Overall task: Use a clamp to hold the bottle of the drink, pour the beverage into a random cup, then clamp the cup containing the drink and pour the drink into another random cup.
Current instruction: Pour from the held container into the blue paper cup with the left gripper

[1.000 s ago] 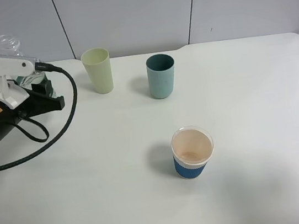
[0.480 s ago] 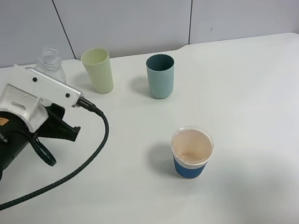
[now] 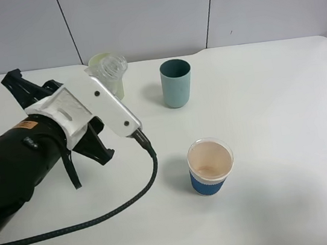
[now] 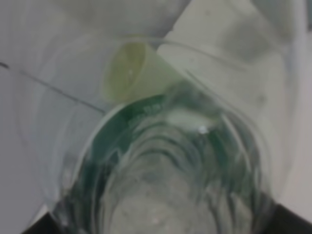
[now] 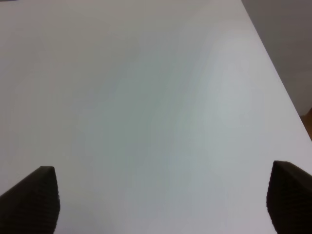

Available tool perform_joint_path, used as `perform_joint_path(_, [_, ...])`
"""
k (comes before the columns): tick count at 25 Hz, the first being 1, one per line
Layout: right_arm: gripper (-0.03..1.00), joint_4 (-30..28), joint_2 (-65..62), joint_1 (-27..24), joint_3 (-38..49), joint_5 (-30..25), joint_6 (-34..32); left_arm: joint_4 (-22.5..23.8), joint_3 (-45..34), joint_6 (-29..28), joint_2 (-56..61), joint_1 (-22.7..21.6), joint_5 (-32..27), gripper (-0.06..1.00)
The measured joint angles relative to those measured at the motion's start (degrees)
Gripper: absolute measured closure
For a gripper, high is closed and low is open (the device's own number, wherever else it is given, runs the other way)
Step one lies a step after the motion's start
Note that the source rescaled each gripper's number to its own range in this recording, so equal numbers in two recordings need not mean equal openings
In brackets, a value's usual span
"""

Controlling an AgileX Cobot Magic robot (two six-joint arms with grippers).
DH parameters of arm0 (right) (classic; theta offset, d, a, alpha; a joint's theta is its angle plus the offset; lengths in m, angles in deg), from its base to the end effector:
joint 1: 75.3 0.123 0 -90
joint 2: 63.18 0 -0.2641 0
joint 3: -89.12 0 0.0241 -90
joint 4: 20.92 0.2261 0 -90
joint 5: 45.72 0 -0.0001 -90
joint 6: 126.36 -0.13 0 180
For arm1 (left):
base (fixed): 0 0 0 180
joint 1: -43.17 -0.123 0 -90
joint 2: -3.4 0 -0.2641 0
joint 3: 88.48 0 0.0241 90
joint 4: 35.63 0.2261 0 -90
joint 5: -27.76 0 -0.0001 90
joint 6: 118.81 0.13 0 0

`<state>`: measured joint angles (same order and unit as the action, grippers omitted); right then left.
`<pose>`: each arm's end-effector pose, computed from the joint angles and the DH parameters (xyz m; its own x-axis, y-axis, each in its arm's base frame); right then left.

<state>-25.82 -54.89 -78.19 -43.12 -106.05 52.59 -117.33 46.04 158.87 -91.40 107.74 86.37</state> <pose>0.0284 -0.0111 0.2498 -0.4450 -0.0016 -0.8955 0.1060 0.9929 -0.0545 0.2025 -0.1703 0.1857 -0.1605 0.8311 -0.5325 0.2800 0.5557 0.7828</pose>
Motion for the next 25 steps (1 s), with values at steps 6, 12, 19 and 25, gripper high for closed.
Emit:
perform_joint_path(6, [0.41,0.0,0.0,0.0,0.0,0.0,0.0,-1.9,5.4,10.4,-4.9,3.3,1.4,0.93])
perform_joint_path(12, [0.41,-0.2,0.0,0.0,0.0,0.0,-0.4,-1.8,7.7,12.4,-8.8,5.6,1.5,0.93])
perform_joint_path(19, [0.41,-0.4,0.0,0.0,0.0,0.0,-0.4,-1.8,7.7,12.4,-12.2,6.3,1.4,0.93])
perform_joint_path(25, [0.41,-0.4,0.0,0.0,0.0,0.0,-0.4,-0.3,7.8,12.4,-17.3,6.3,1.3,0.93])
